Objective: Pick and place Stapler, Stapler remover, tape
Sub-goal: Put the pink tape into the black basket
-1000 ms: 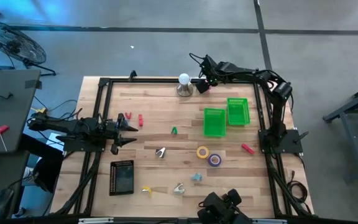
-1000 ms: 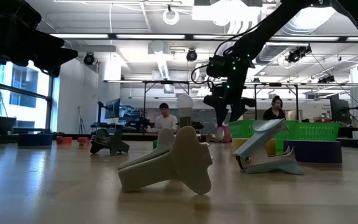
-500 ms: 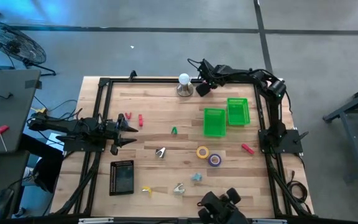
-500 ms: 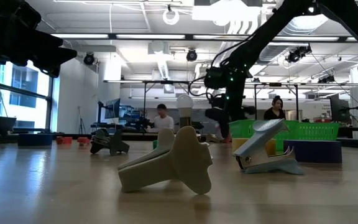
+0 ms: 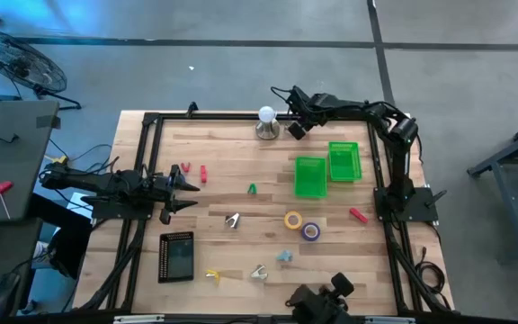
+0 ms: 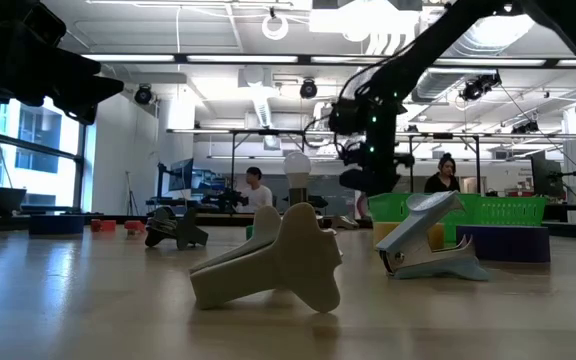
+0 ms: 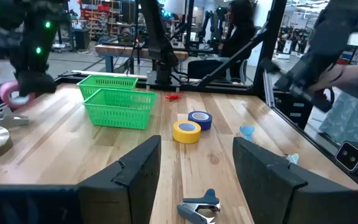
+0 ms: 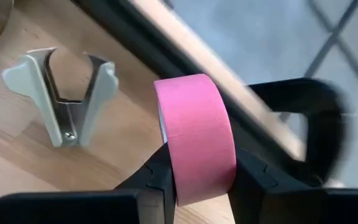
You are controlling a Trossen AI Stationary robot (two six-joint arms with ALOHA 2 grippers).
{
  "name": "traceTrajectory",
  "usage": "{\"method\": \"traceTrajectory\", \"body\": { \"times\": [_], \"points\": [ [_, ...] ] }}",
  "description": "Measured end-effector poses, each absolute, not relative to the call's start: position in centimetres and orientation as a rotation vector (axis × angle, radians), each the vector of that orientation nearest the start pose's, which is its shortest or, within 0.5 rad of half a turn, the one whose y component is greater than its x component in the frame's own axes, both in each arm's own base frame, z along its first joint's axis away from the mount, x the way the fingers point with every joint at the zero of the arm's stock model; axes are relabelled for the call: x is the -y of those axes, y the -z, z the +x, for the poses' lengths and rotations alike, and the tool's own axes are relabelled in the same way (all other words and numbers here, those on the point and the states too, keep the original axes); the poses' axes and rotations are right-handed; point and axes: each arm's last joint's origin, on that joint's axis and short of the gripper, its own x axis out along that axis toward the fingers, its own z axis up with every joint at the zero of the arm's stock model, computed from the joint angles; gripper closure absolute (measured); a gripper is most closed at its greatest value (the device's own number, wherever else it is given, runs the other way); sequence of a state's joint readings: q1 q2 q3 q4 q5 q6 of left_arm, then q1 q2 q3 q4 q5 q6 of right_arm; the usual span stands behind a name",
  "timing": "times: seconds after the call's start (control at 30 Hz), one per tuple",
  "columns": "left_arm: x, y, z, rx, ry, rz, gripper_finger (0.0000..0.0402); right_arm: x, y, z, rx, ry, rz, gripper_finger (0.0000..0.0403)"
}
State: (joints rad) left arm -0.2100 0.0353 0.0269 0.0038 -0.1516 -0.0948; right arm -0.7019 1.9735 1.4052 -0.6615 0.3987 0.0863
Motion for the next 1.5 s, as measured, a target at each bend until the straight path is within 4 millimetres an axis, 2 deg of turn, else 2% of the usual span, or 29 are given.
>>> {"method": "traceTrajectory", "body": {
  "times": [0.13,0.23,0.37,0.47,0.53,0.67,0.77,0.83,1.0,1.23,1.33,1.5],
  "points": [
    [1.6,-17.0,9.7,-0.009,0.06,-0.094,0.0206,24.2,-20.9,29.7,-1.187,1.017,0.181,0.0311],
    [1.6,-17.0,9.7,-0.009,0.061,-0.094,0.0206,21.6,-24.1,29.8,-1.123,0.983,0.146,0.0311],
    [1.6,-17.2,9.7,0.01,0.042,-0.097,0.0206,16.9,-28.3,30.1,-1.007,0.898,0.096,0.0311],
    [1.6,-17.5,9.7,0.043,0.057,-0.104,0.0206,12.6,-30.5,30.6,-0.877,0.761,0.084,0.0311],
    [1.6,-17.6,9.7,0.05,0.07,-0.111,0.0206,9.6,-31.3,31.2,-0.769,0.637,0.073,0.0311],
    [1.6,-17.8,9.7,0.071,0.068,-0.146,0.0206,3.7,-31.1,32.3,-0.574,0.4,0.025,0.0311],
    [1.7,-18.5,9.8,0.143,0.084,-0.176,0.0206,0.5,-30.0,32.7,-0.466,0.271,-0.03,0.0311],
    [1.8,-18.9,9.9,0.182,0.115,-0.197,0.0206,-1.0,-29.2,32.9,-0.402,0.197,-0.06,0.0311],
    [2.0,-19.5,10.8,0.228,0.139,-0.243,0.0206,-2.9,-28.6,33.1,-0.26,0.043,-0.089,0.0311],
    [2.5,-19.9,13.0,0.288,0.135,-0.28,0.0206,-3.4,-28.2,33.5,-0.23,-0.058,-0.107,0.0311],
    [2.8,-19.6,14.9,0.212,0.124,-0.255,0.0206,-3.5,-28.1,33.8,-0.207,-0.071,-0.104,0.0311],
    [3.8,-21.0,19.0,0.178,0.142,-0.166,0.0206,-3.7,-28.1,33.9,-0.208,-0.078,-0.097,0.0311]
  ]
}}
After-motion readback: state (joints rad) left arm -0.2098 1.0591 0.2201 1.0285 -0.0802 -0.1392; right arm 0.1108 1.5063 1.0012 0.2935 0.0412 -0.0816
